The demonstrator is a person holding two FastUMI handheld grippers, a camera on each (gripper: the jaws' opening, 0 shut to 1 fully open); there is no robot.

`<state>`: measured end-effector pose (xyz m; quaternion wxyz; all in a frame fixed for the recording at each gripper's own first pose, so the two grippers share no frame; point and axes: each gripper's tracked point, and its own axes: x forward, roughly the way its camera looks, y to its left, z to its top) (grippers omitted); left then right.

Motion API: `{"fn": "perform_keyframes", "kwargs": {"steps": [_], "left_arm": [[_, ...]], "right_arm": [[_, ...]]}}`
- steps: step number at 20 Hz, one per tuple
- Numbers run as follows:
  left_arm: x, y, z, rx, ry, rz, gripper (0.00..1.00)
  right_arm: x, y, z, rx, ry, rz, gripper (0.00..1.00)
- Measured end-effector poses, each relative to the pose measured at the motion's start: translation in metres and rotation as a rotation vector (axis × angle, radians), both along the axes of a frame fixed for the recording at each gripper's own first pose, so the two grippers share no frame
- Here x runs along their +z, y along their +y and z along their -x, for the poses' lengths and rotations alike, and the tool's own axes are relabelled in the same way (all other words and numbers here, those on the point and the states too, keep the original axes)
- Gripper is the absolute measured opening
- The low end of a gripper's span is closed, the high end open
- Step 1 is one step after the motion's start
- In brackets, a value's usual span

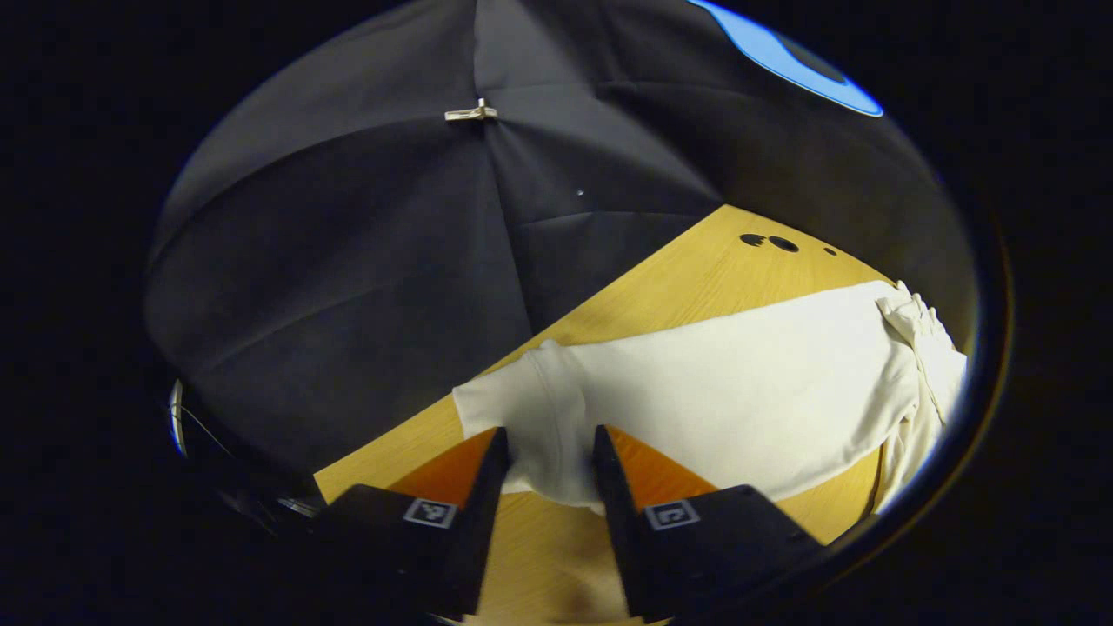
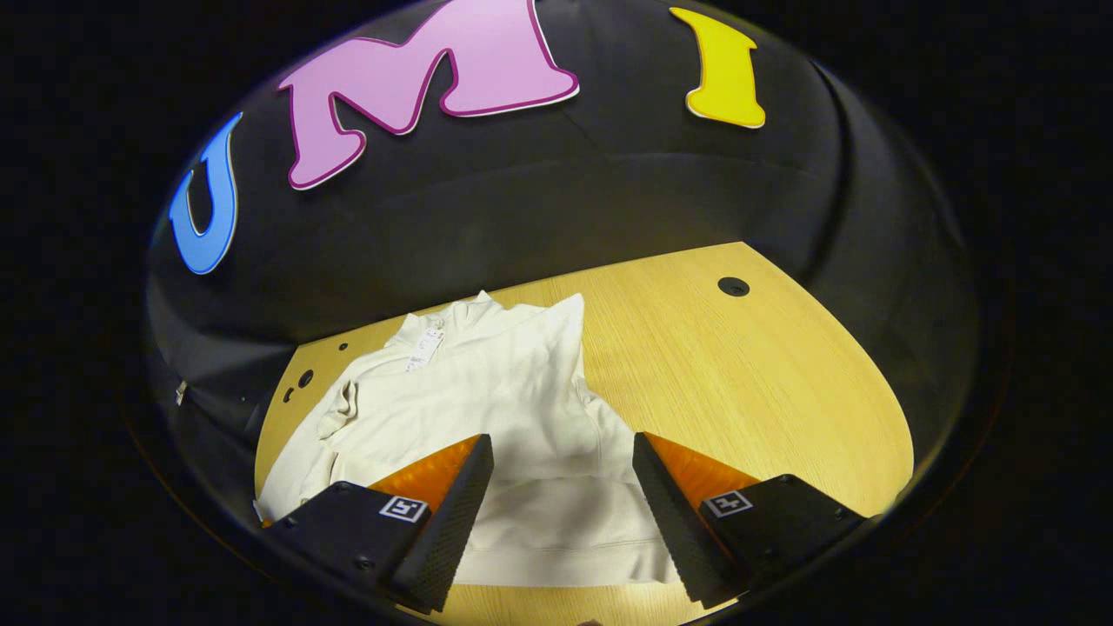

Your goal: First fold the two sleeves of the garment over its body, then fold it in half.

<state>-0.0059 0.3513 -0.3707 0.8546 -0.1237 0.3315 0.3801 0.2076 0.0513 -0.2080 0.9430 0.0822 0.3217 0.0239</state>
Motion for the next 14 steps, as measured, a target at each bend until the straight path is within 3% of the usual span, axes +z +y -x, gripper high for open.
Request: {"fn": "perform_keyframes", "kwargs": {"steps": [2,3,7,9,10,14], "left_arm": [[-0.002,-0.003,-0.004,-0.035,0.054,-0.039,0.40],[-0.001,-0.004,-0.007,-0.052,0.074,-0.046,0.23],[0.003,-0.004,-0.013,-0.021,0.026,0.019,0.07],[0.004,-0.008,-0.017,-0.033,0.017,0.035,0.02],[0.005,-0.012,-0.020,-0.053,0.024,0.034,0.07],[0.021,-0.024,-0.031,-0.033,-0.017,0.076,0.06]], "right_arm": [[-0.002,-0.003,0.002,0.005,0.008,-0.001,0.99],[-0.002,-0.006,0.003,0.007,0.008,0.003,0.99],[-0.003,-0.021,0.007,0.000,0.007,0.020,0.99],[-0.005,-0.027,0.009,-0.008,0.012,0.015,0.99],[-0.007,-0.031,0.010,-0.013,0.016,0.013,0.99],[-0.007,-0.048,0.014,-0.030,0.012,0.001,0.99]]}}
